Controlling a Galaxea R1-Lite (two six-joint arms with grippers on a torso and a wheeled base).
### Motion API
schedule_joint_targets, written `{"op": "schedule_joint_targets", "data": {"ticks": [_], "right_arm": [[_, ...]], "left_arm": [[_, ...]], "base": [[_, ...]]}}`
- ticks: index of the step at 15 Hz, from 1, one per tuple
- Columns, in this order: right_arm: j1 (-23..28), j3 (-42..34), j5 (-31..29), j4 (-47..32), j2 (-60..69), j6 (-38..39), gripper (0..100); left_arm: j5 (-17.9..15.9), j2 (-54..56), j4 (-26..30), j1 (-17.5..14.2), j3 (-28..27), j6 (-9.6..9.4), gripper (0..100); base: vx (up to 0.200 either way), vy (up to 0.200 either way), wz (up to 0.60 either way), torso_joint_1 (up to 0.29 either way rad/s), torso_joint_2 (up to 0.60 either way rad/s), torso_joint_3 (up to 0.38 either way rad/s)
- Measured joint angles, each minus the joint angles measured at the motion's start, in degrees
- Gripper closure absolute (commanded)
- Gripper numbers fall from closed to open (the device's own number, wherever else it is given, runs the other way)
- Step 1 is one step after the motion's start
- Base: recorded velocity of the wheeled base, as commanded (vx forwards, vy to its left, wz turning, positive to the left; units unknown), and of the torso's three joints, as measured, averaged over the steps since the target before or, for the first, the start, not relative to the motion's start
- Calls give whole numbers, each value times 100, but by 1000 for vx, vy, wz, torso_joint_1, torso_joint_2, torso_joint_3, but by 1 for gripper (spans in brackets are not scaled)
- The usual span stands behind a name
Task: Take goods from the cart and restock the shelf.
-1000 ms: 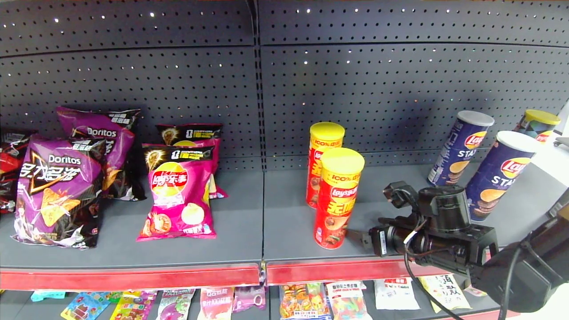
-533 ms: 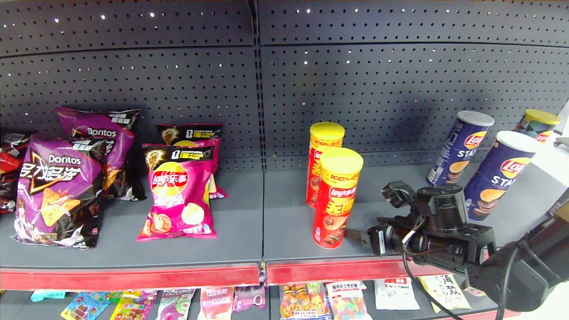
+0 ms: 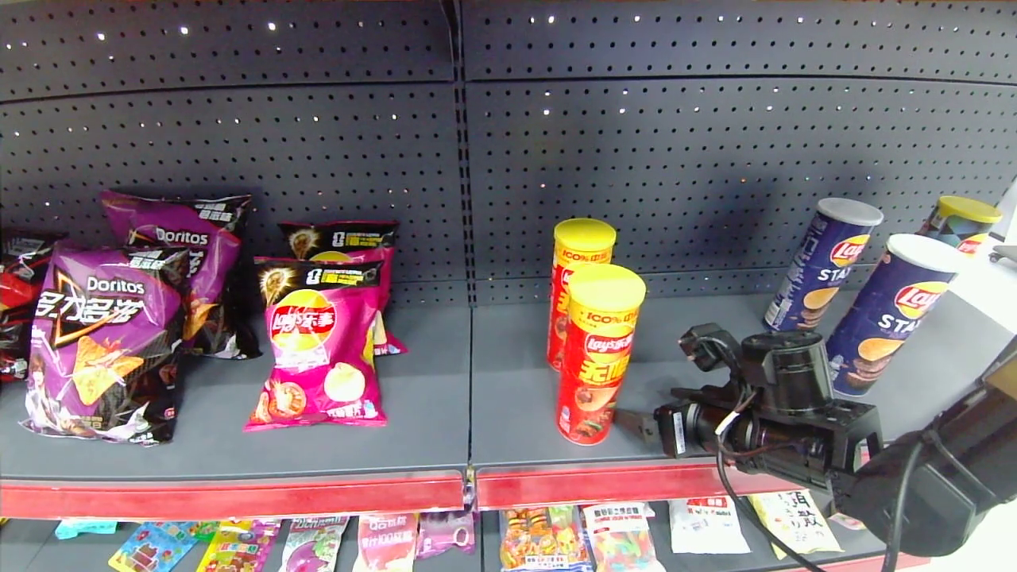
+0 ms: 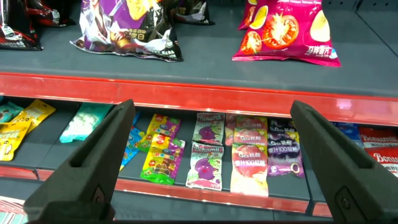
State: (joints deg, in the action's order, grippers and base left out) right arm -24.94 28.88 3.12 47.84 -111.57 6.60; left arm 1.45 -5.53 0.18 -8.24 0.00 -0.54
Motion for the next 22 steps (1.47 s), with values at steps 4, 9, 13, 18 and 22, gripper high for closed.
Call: {"op": "schedule_joint_targets", "data": {"ticks": [4,9,13,18,22], "right_arm": [[0,2,2,0,-6,0,0],[9,-149,-6,-7,118,-13,0],[35,-350,-67,-93,462,-13,0],[41,-752,-69,-84,1096,-373,0],[37,-1084,-61,-145,1972,-678,0]], "left_arm": [[0,0,-2,1,0,0,0],[0,0,-2,1,0,0,0],[0,0,0,0,0,0,0],[0,0,0,1,0,0,0],[0,0,0,0,0,2,0]], "base": [[0,0,0,0,0,0],[0,0,0,0,0,0],[0,0,0,0,0,0],[0,0,0,0,0,0],[0,0,0,0,0,0]]}}
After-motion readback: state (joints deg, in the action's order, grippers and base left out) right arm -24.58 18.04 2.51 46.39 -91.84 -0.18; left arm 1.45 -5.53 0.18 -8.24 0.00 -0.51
